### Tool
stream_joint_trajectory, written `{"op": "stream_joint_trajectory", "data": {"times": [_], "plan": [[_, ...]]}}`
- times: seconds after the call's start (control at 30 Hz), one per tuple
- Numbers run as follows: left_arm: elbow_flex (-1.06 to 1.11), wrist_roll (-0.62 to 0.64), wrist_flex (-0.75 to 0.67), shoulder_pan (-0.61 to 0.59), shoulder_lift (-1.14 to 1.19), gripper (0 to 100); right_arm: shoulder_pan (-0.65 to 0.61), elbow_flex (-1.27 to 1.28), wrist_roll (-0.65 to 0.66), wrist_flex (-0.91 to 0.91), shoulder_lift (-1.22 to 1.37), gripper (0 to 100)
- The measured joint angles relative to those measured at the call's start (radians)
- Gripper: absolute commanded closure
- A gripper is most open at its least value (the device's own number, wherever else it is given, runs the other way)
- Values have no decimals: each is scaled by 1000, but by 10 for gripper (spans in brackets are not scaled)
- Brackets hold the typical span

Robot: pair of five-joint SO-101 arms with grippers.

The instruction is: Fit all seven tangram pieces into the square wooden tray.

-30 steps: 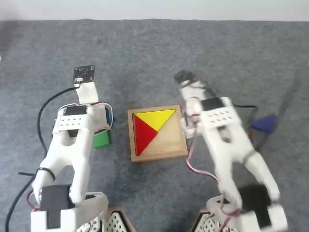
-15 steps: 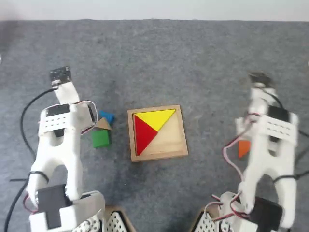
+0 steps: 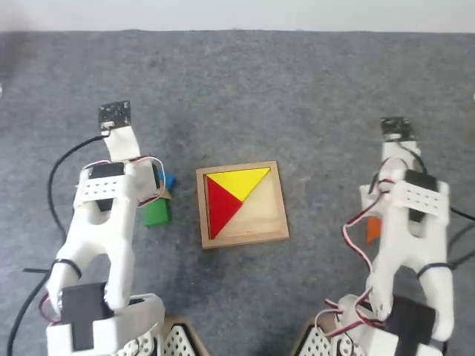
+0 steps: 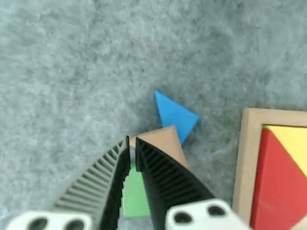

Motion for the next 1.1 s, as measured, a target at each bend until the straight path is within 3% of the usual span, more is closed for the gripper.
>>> {"op": "stream_joint_trajectory", "data": {"times": [0.3, 0.67, 1.1], "plan": [[6, -6, -18, 0, 0, 976, 15, 80, -109, -78, 0, 696], [6, -8, -18, 0, 0, 976, -11, 137, -106, -78, 0, 696], [6, -9, -18, 0, 0, 976, 91, 141, -130, -107, 0, 696]]}}
